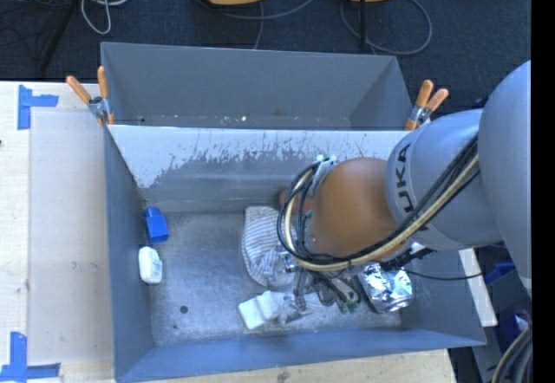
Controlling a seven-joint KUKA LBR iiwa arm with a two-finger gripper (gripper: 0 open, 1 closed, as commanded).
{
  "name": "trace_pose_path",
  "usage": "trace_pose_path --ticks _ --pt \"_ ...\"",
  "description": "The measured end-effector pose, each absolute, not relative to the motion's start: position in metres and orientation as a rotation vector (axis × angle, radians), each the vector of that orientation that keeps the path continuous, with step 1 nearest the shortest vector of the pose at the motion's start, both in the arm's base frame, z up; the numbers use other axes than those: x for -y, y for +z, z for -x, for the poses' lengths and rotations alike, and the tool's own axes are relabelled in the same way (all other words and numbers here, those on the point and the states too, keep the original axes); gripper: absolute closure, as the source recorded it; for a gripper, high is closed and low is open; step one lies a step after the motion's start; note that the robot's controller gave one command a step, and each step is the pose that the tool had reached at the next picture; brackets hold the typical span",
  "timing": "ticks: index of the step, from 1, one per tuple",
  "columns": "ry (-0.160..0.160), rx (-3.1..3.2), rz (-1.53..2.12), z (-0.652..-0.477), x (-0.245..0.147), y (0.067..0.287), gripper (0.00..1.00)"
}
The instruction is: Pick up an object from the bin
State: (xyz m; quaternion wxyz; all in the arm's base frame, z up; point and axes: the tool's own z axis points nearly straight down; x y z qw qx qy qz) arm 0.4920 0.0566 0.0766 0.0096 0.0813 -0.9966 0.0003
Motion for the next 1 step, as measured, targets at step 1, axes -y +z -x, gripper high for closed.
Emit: trace_pose_path --ticks 1 --pt "-0.001 3.061 -0.727 -0.5648 -0.0715 0.2287 1.00"
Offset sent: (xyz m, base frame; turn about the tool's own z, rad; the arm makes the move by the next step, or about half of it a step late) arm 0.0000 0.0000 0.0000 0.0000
